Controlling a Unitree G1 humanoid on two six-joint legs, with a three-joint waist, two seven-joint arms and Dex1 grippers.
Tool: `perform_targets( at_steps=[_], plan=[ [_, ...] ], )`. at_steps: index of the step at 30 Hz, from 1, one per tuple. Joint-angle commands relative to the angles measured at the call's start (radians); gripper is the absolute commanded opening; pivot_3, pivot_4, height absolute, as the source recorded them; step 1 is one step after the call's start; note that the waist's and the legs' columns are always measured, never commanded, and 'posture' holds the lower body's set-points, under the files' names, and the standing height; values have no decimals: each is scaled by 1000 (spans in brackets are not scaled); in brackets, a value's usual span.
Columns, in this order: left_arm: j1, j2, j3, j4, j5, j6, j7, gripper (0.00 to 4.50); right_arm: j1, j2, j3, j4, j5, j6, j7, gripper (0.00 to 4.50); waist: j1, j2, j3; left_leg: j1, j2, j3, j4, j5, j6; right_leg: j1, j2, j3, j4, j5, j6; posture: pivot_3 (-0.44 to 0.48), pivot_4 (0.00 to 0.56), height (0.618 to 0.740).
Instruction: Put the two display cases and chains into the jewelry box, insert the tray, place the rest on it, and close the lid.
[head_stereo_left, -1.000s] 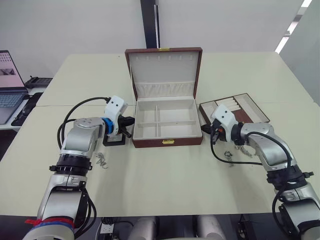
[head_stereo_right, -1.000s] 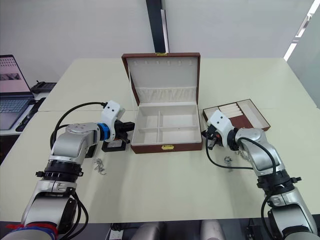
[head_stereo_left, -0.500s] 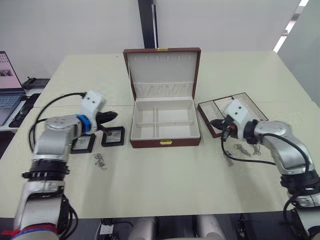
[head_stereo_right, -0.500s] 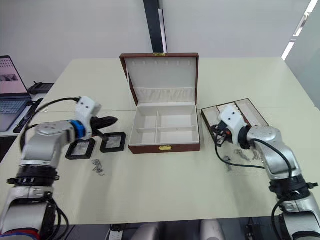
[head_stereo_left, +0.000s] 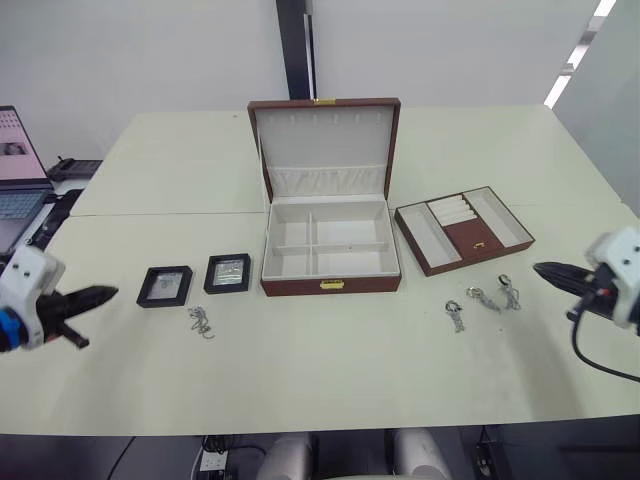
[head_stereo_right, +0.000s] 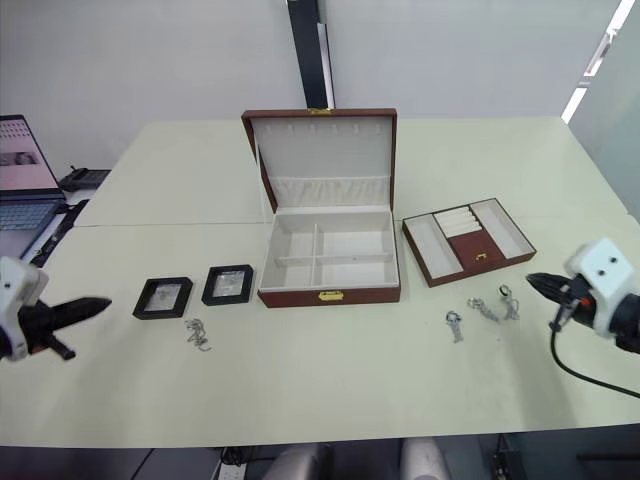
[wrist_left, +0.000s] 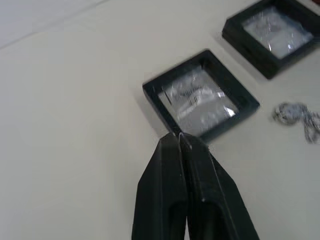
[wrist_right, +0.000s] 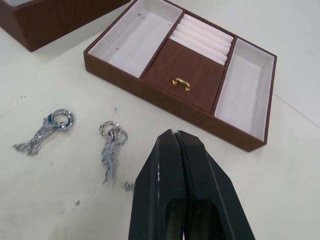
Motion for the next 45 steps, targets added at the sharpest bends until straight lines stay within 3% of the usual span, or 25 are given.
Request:
perform_targets(
  at_steps=[1, 2, 5, 11, 18, 19, 24, 29, 39, 45],
  plan=[
    [49, 14, 70, 33, -16, -76, -17, 1439, 101, -18, -108, 8, -5, -85, 69, 0, 2, -2, 0, 0, 0, 0, 0, 0, 0, 0, 0, 0, 0, 0, 0, 0, 150, 740],
    [64, 9, 77, 38, -18, -91, -15, 1746, 140, -20, -125, 23, -18, -121, 89, 0, 4, -2, 0, 0, 0, 0, 0, 0, 0, 0, 0, 0, -1, 0, 0, 0, 150, 740],
    [107, -7, 91, 25, -32, -103, -20, 2652, 235, -27, -159, 60, -27, -176, 143, 565, 5, -3, 0, 0, 1, 0, 0, -1, 1, 1, -1, 0, -2, 0, 0, 0, 150, 740],
    [187, -19, 110, -7, -43, -112, -28, 4443, 321, -34, -182, 82, -20, -192, 185, 2104, -1, -3, 0, 1, 4, 1, 0, -1, 1, 1, 0, 1, -1, 0, 0, 0, 150, 740],
    [205, -32, 118, -32, -59, -95, 1, 4500, 303, -38, -151, 116, -26, -192, 168, 4292, 0, -3, 0, 1, 5, 1, -1, -1, 1, 1, 1, 1, -2, 0, 0, 0, 150, 740],
    [207, -32, 116, -35, -60, -96, 1, 4500, 300, -40, -148, 120, -27, -194, 168, 4445, 0, -3, 0, 1, 5, 1, -1, -1, 1, 1, 0, 1, -2, 0, 0, 0, 150, 740],
    [191, -30, 110, -56, -54, -118, 12, 4500, 241, -49, -116, 101, -5, -190, 158, 4445, 0, -3, 0, 1, 5, 1, 0, -1, 1, 1, 0, 1, -2, 0, 0, 0, 150, 740],
    [143, 3, 55, -45, 3, -252, -16, 4500, 101, -55, -22, 21, 60, -136, 138, 4445, -1, -3, 0, 1, 5, 2, 0, -1, 1, 1, 1, 1, -2, 0, 0, 0, 150, 740],
    [12, 83, -75, -9, 46, -319, -122, 4500, -359, 3, 373, -259, 336, 123, 80, 4445, -1, -3, 0, -1, 5, 1, 0, -1, 0, 0, 1, 0, -2, 0, 0, 0, 150, 740],
    [-43, 89, -113, 19, 64, -379, -144, 4500, -540, 94, 539, -266, 371, 186, 33, 4445, -2, -4, 1, -2, 5, 1, 0, -1, 0, -4, 1, 0, -2, 0, 0, 0, 150, 740]
  ],
)
